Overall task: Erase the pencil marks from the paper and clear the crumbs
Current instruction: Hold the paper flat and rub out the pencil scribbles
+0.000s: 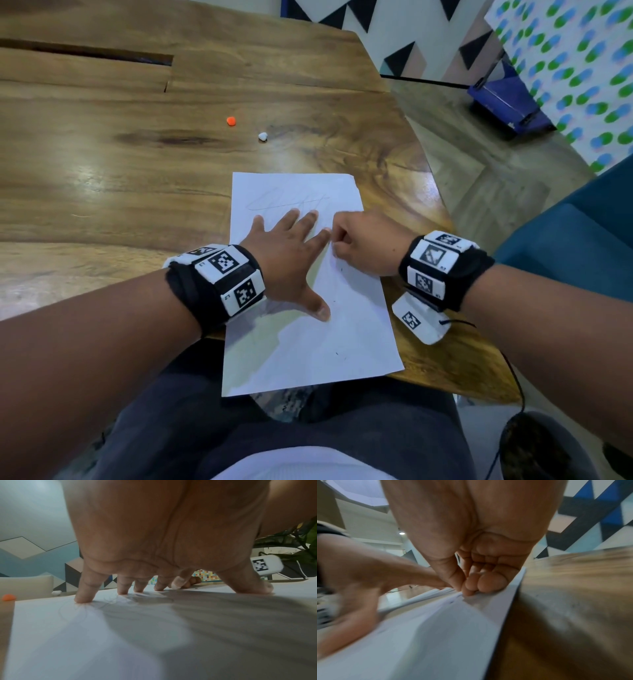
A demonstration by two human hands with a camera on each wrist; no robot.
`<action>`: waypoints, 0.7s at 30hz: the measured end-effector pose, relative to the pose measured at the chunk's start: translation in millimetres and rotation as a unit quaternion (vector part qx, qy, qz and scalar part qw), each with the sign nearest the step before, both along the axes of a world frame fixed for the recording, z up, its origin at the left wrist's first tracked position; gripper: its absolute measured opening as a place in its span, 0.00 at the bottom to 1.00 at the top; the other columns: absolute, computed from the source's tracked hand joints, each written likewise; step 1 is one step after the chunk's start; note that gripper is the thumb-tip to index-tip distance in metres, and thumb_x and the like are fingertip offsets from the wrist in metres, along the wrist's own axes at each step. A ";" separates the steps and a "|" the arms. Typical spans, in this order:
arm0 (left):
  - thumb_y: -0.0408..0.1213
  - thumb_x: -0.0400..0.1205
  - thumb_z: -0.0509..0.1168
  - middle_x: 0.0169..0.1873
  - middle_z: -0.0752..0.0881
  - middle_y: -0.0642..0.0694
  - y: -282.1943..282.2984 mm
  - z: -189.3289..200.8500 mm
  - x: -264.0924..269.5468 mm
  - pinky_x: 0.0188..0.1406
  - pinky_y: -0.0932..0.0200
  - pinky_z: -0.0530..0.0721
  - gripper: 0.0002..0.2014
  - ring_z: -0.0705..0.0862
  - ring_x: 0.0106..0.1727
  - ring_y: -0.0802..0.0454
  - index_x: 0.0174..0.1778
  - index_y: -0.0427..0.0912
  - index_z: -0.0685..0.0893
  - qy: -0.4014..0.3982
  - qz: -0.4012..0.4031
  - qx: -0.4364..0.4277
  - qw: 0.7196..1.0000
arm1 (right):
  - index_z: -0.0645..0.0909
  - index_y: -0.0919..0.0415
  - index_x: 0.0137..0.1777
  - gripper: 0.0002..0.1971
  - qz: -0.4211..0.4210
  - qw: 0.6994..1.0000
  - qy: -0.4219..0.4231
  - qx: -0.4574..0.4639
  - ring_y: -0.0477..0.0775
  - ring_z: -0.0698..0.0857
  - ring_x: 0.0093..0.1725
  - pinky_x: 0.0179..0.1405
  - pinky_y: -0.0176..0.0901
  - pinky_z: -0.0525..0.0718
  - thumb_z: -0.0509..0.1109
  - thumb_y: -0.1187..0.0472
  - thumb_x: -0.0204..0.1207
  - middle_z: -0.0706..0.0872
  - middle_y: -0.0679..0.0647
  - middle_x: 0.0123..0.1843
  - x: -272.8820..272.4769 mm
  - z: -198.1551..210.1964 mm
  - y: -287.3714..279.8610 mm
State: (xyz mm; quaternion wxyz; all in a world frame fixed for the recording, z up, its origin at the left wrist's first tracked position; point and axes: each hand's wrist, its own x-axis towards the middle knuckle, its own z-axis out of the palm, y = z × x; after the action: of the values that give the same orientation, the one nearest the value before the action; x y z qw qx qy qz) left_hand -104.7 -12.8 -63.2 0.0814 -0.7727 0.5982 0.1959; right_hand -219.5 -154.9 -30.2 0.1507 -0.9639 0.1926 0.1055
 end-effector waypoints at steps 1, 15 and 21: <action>0.85 0.60 0.64 0.90 0.36 0.48 0.2 0.2 0.1 0.81 0.20 0.52 0.69 0.36 0.90 0.42 0.90 0.55 0.41 0.004 0.002 -0.002 1.000 | 0.81 0.54 0.47 0.03 0.013 1.000 0.006 0.020 0.53 0.85 0.46 0.47 0.48 0.85 0.67 0.57 0.78 0.88 0.50 0.45 -5.2 -1.4 8.1; 0.86 0.59 0.63 0.90 0.34 0.52 0.3 2.2 -1.2 0.82 0.21 0.51 0.72 0.35 0.90 0.46 0.90 0.49 0.36 -0.001 0.012 0.006 1.000 | 0.80 0.56 0.44 0.04 -0.056 0.998 -0.021 -0.009 0.54 0.84 0.47 0.37 0.44 0.74 0.65 0.59 0.78 0.86 0.49 0.43 21.5 -4.4 -20.5; 0.85 0.59 0.65 0.90 0.35 0.52 -0.5 2.1 -1.4 0.81 0.20 0.52 0.72 0.35 0.90 0.46 0.90 0.51 0.37 0.003 0.016 0.004 1.000 | 0.81 0.54 0.48 0.04 0.041 0.998 0.022 0.038 0.50 0.84 0.44 0.41 0.41 0.81 0.66 0.57 0.79 0.88 0.47 0.42 -14.1 0.1 17.1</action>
State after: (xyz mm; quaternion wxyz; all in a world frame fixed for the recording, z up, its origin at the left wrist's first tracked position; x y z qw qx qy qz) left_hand -106.1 -13.3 -61.2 0.0792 -0.7812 0.5853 0.2019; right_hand -233.5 -137.8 -30.1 0.1785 -0.9620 0.1523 0.1398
